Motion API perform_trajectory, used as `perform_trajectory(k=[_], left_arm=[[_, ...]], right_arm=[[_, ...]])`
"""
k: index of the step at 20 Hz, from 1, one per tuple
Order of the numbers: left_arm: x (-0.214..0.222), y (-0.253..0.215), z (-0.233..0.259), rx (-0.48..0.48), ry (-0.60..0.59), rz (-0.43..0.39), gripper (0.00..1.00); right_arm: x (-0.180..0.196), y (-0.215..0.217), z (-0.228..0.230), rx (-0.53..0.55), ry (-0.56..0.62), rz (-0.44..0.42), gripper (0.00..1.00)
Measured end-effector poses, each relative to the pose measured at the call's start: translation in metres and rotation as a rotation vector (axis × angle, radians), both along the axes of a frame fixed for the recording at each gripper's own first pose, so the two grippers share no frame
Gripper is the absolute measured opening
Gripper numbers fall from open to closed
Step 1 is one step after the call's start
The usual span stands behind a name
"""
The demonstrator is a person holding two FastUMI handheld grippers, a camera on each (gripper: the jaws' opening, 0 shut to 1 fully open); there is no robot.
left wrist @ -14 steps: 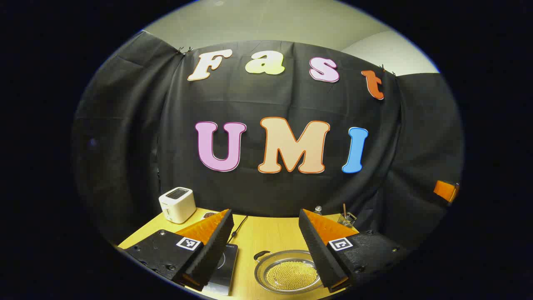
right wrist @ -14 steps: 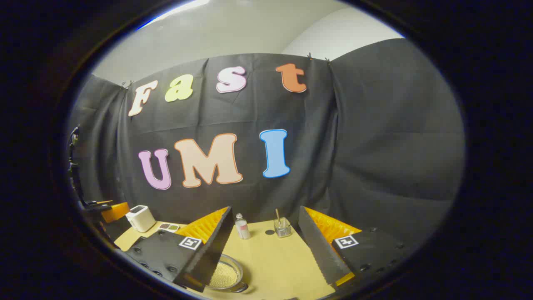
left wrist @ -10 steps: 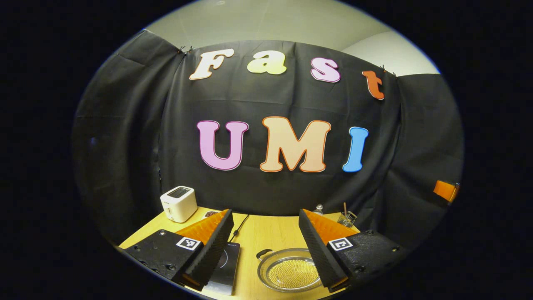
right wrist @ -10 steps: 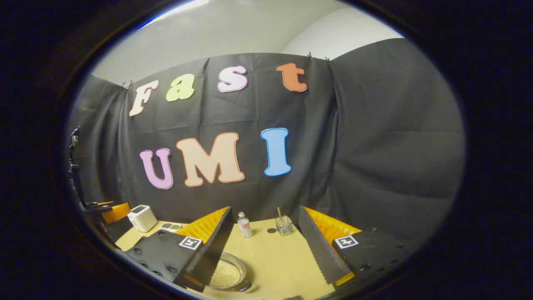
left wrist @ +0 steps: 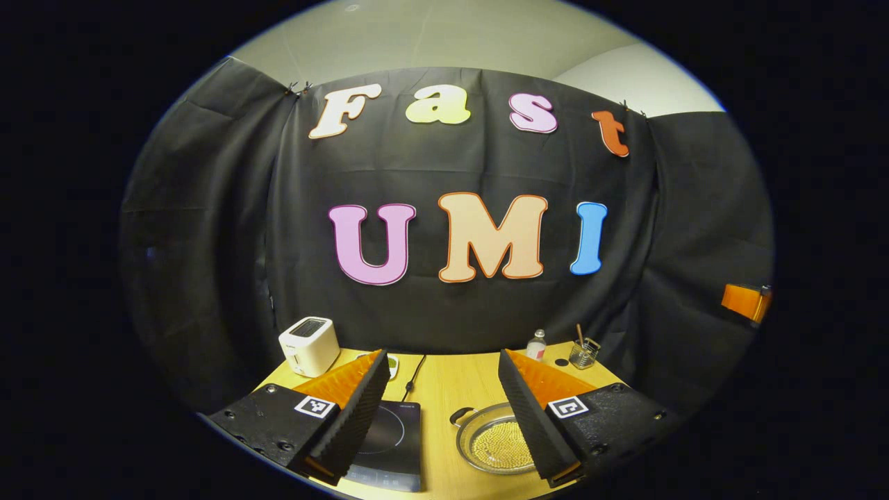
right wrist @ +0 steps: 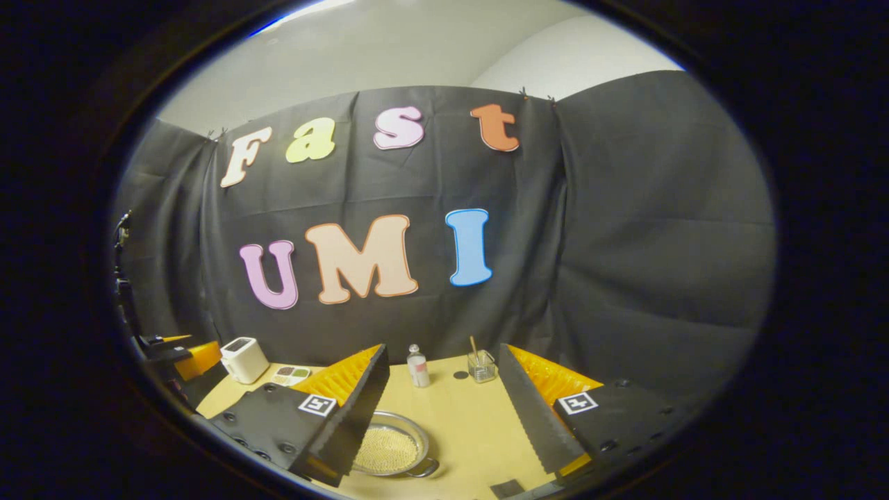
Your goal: First push the handle of the pot to place it horizontally, then grasp the pot with both hands and set it on the induction cooktop.
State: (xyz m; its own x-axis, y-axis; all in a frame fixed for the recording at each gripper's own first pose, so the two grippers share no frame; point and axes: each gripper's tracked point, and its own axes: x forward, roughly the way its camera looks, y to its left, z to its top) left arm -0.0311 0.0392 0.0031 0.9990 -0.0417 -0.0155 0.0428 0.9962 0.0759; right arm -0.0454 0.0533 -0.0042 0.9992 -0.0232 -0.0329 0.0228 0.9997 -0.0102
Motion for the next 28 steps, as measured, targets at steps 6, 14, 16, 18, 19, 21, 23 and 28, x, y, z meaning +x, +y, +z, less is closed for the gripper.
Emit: perform_trajectory(k=[6, 14, 16, 18, 19, 21, 23, 28], left_arm=[[-0.019, 0.011, 0.015, 0.034, -0.035, -0.031, 0.95], [-0.042, 0.024, -0.007, 0.014, 0.001, -0.083, 0.95], [-0.044, 0.03, -0.014, 0.003, 0.016, -0.089, 0.92], [-0.045, 0.039, -0.016, -0.008, 0.018, -0.087, 0.92], [-0.045, 0.043, -0.015, -0.011, 0.015, -0.084, 0.92], [-0.044, 0.051, -0.014, -0.012, 0.003, -0.078, 0.92], [-0.04, 0.058, -0.015, -0.019, -0.005, -0.074, 0.92], [-0.039, 0.078, -0.026, -0.057, 0.013, -0.041, 0.96]], right_arm=[[-0.018, 0.023, -0.003, -0.002, 0.023, -0.008, 0.96], [-0.049, 0.042, -0.015, 0.005, 0.06, -0.027, 0.96], [-0.056, 0.043, -0.016, 0.012, 0.056, -0.037, 0.97], [-0.061, 0.047, -0.015, 0.018, 0.054, -0.042, 0.79], [-0.063, 0.05, -0.015, 0.02, 0.056, -0.043, 0.71], [-0.065, 0.057, -0.018, 0.018, 0.059, -0.037, 0.5], [-0.067, 0.058, -0.021, 0.006, 0.065, -0.047, 0.3], [-0.066, 0.072, -0.046, -0.031, 0.137, -0.021, 0.08]])
